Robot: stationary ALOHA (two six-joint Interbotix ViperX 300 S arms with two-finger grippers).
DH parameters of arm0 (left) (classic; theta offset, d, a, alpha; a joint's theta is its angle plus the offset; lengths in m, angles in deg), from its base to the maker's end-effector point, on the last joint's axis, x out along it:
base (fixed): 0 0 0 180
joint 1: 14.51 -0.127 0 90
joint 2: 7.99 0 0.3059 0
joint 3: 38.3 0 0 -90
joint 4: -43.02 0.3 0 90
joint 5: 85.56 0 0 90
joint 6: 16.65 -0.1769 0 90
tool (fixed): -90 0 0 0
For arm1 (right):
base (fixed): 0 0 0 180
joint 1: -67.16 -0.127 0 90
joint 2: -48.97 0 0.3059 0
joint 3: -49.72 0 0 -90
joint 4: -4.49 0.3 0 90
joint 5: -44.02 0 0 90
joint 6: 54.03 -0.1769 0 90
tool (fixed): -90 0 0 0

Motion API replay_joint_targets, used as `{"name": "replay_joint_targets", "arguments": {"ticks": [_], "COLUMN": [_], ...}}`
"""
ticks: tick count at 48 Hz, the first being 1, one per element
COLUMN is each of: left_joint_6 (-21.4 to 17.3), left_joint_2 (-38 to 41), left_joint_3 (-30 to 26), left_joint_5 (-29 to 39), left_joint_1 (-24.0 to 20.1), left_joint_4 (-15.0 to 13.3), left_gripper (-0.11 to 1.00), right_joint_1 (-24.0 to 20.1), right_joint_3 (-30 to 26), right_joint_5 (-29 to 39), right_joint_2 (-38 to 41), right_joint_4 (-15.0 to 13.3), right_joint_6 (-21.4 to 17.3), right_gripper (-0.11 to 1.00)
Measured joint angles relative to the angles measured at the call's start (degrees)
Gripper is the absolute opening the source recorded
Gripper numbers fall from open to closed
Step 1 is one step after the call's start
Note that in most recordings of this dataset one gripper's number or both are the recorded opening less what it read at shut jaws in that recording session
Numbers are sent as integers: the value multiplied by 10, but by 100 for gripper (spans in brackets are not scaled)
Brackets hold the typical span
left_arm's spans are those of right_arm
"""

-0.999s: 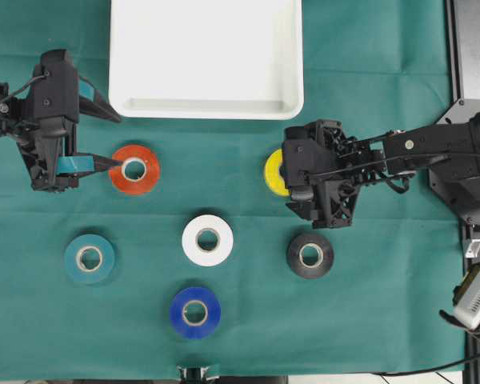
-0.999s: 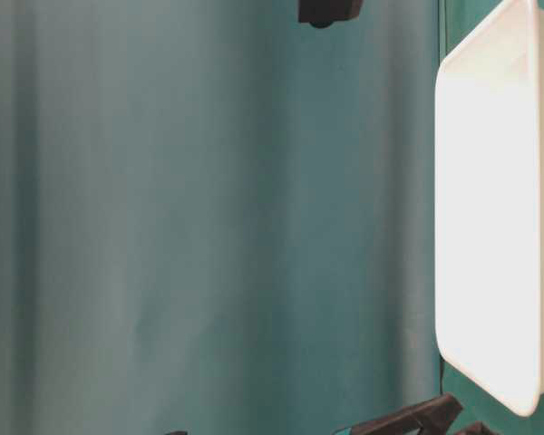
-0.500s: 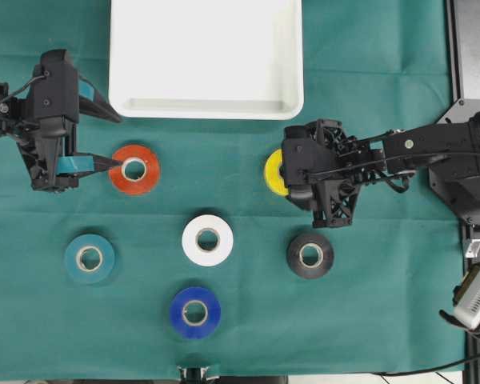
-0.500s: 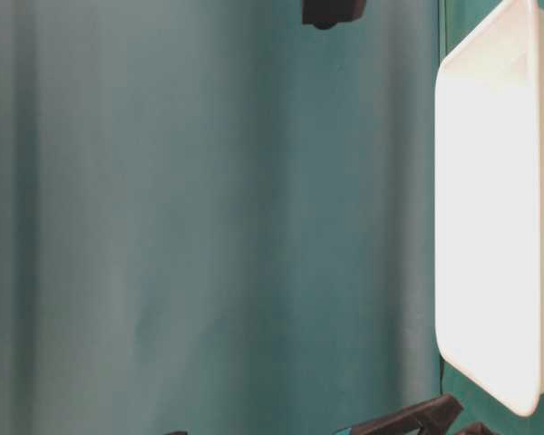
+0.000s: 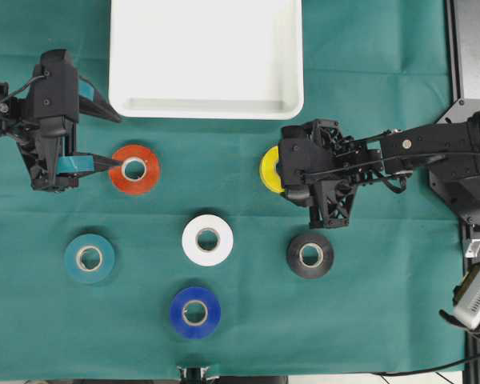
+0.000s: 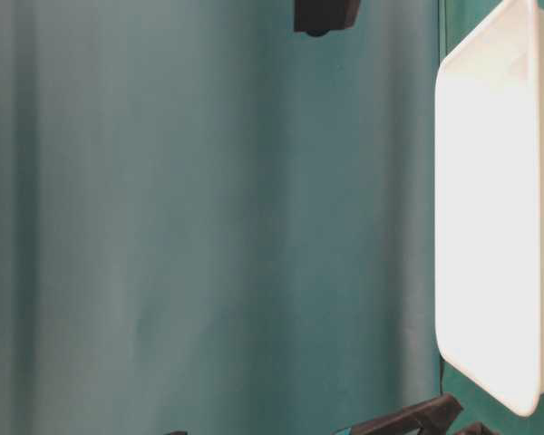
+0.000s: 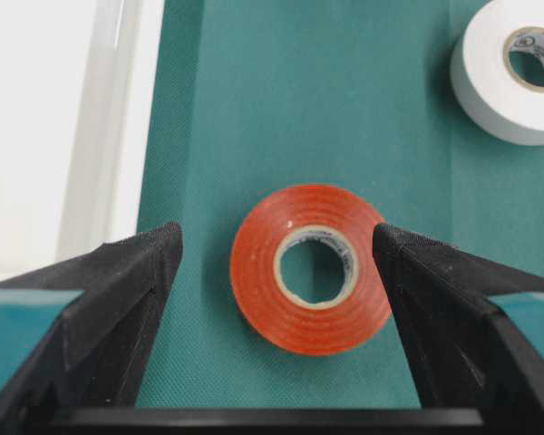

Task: Put the tape alternately from left to right into the white case.
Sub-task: 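Lower right gripper into the yellow roll's core and close, then carry the yellow roll left and lower it into the white tray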

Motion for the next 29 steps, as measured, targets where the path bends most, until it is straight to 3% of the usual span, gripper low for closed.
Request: {"name": "replay_joint_targets", "arguments": {"ticks": [29], "left_joint_6": [0], "left_joint_2": [0], "left_joint_3": [0], "left_joint_5": [4], "left_joint_1": [0], "left_joint_4": [1], "left_gripper": [89], "right_joint_1": [-12], "right_joint_3": [-34], "right_joint_5": [38], "right_joint_2": [-77], "right_joint_4": [0], "right_joint_6": [-4], "right_gripper": [1]}}
